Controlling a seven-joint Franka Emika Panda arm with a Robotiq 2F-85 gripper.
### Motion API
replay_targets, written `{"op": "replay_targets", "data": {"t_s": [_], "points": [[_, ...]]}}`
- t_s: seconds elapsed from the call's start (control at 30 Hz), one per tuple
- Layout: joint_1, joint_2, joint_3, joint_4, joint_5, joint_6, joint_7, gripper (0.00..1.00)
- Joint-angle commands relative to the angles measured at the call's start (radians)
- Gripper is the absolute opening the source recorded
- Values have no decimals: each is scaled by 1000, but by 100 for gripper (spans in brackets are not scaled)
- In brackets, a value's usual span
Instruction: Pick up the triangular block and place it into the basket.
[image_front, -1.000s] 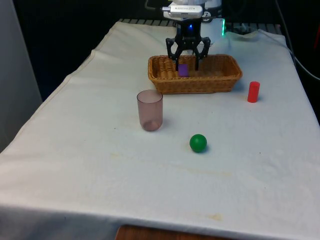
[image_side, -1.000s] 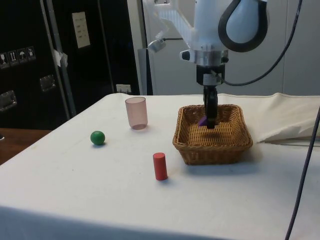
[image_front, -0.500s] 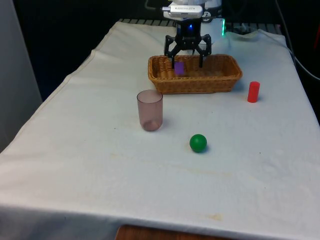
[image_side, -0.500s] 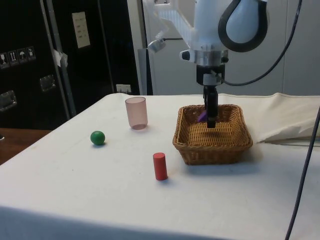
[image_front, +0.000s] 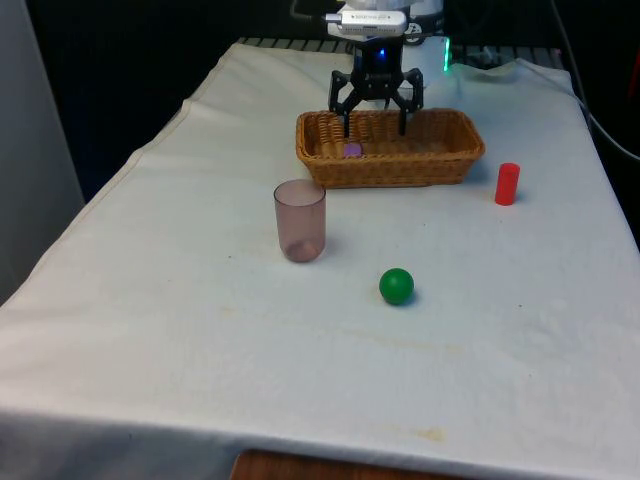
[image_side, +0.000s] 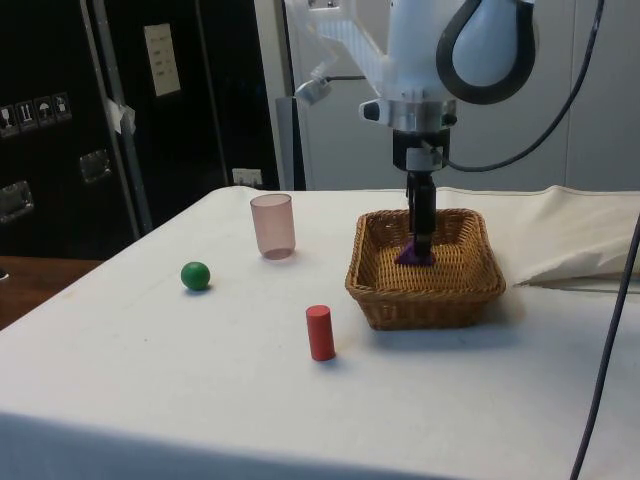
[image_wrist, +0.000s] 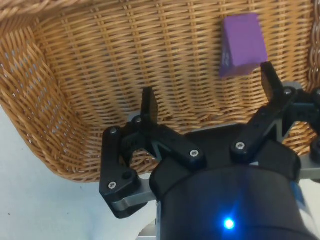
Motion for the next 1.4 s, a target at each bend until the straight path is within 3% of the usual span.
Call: {"op": "replay_targets", "data": {"t_s": [0.0, 0.03, 0.17, 0.37, 0.63, 0.67, 0.7, 0.87, 0.9, 0.93, 0.97, 1.07, 1.17, 1.2, 1.23, 1.37], "points": [[0, 0, 0, 0, 0, 0, 0, 100], [5, 7, 8, 4, -7, 1, 19, 100], [0, 2, 11, 2, -4, 0, 18, 100], [3, -1, 13, 3, 0, -1, 14, 100], [-1, -60, 21, 28, -19, -72, 31, 100], [4, -66, 20, 21, 0, -66, 15, 100], [-2, -68, 22, 30, -21, -82, 32, 100], [-7, -120, 25, 43, -32, -139, 36, 100], [-7, -130, 26, 45, -33, -149, 37, 100], [4, -135, 20, 38, -3, -142, 15, 100], [-8, -140, 26, 47, -34, -160, 37, 100], [-10, -179, 29, 56, -39, -205, 38, 100], [-10, -208, 30, 63, -42, -238, 38, 100], [3, -207, 20, 56, -13, -226, 15, 100], [-10, -217, 30, 66, -43, -249, 39, 100], [-10, -260, 32, 78, -47, -299, 39, 100]]}}
